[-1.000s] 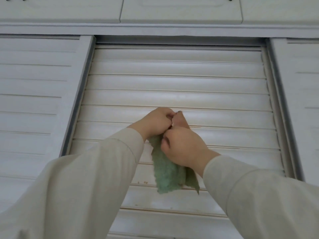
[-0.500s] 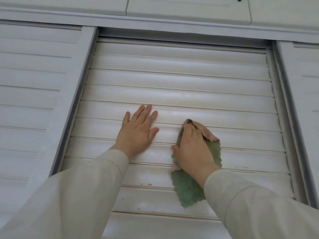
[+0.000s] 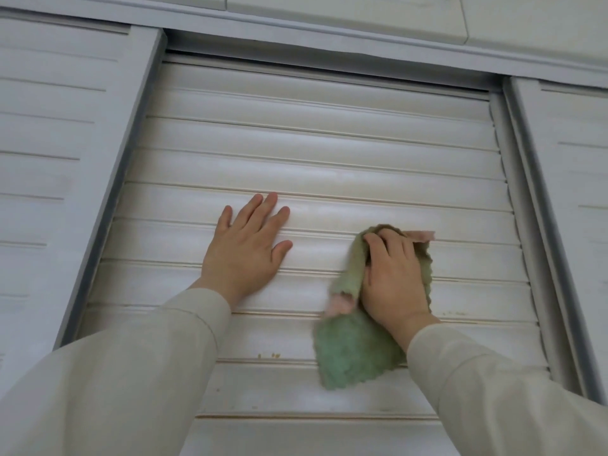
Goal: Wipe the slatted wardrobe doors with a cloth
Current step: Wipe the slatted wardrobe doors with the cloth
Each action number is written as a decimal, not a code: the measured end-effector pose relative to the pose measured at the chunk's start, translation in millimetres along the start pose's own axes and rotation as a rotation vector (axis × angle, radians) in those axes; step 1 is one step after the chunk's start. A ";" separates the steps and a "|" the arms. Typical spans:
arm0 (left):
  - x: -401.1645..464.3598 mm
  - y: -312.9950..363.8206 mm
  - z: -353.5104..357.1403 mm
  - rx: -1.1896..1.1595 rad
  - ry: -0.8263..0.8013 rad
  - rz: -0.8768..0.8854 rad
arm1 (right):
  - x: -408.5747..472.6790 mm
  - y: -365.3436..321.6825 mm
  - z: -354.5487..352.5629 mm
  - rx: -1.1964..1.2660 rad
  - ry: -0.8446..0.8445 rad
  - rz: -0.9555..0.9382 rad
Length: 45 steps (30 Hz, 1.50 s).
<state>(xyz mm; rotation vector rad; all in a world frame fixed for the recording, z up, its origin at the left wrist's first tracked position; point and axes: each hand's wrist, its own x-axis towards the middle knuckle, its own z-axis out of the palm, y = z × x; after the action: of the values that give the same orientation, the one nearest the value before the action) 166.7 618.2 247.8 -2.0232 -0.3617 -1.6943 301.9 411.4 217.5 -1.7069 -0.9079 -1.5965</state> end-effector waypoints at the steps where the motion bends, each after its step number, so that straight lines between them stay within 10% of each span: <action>1: 0.3 1.2 0.5 0.001 0.002 -0.002 | 0.4 -3.3 0.6 -0.006 -0.003 0.007; 22: -1.0 23.2 4.5 -0.033 0.010 -0.056 | 12.6 1.1 5.3 0.011 0.035 -0.030; 35: 1.4 46.4 14.0 -0.057 0.082 -0.069 | 14.2 172.9 -37.1 -0.014 0.214 0.455; 41: 3.2 58.7 18.8 -0.045 0.096 -0.060 | 3.1 99.5 -8.4 0.036 0.223 0.033; 45: 1.6 59.4 18.2 -0.054 0.123 -0.048 | -2.1 112.2 -1.1 -0.044 0.234 0.082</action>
<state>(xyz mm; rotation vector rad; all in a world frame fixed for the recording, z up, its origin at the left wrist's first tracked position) 211.5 576.7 236.1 -1.9509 -0.3287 -1.8666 393.5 346.5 216.9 -1.5256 -0.6840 -1.7286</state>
